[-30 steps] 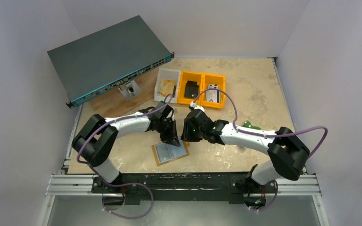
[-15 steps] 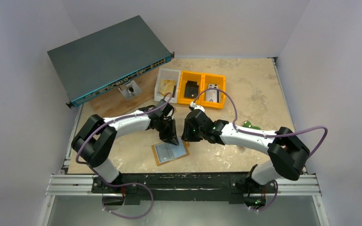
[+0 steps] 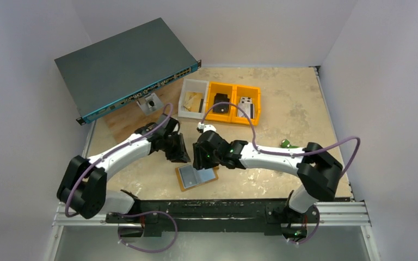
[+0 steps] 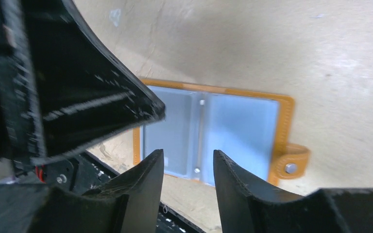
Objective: Take the credit cards out of the card holder
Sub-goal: Remove the credit card from the card holder.
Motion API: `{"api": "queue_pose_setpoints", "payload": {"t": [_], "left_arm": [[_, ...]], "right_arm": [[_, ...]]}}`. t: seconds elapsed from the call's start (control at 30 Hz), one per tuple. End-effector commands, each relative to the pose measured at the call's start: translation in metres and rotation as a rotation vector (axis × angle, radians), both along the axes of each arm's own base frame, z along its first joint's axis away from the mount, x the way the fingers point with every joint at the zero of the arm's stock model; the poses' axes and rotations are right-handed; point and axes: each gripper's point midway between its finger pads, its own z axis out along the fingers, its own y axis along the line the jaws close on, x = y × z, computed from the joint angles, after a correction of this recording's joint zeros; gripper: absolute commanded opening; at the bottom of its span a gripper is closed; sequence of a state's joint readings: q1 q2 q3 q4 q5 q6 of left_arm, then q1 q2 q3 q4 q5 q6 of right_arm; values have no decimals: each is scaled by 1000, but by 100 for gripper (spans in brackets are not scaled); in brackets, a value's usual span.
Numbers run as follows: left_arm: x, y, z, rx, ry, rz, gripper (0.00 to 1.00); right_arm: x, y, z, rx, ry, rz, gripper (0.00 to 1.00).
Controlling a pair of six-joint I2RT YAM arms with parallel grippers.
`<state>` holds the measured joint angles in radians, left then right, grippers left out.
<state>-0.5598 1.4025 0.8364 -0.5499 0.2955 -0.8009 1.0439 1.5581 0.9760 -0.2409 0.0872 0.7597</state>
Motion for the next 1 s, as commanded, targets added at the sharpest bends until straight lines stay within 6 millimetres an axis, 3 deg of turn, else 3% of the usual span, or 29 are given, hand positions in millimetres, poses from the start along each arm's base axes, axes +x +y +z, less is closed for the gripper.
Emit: {"api": "queue_pose_setpoints", "payload": {"t": [0.0,0.17,0.33,0.77,0.97], "left_arm": [[-2,42,-1,60,-17,113,21],[-10,66,-4,106,-17,164,26],[-17,75,-11,115,-2,193,28],[-24,69,-22,81,31,162,29],[-27,64,-25,58,49,128,29]], "right_arm": [[-8,21,-8,-61,-13,85,45],[-11,33,-25,-115,7,123,49],[-11,40,-34,-156,11,142,50],[-15,41,-63,-248,45,146,50],[-27,35,-82,-257,119,142,36]]}}
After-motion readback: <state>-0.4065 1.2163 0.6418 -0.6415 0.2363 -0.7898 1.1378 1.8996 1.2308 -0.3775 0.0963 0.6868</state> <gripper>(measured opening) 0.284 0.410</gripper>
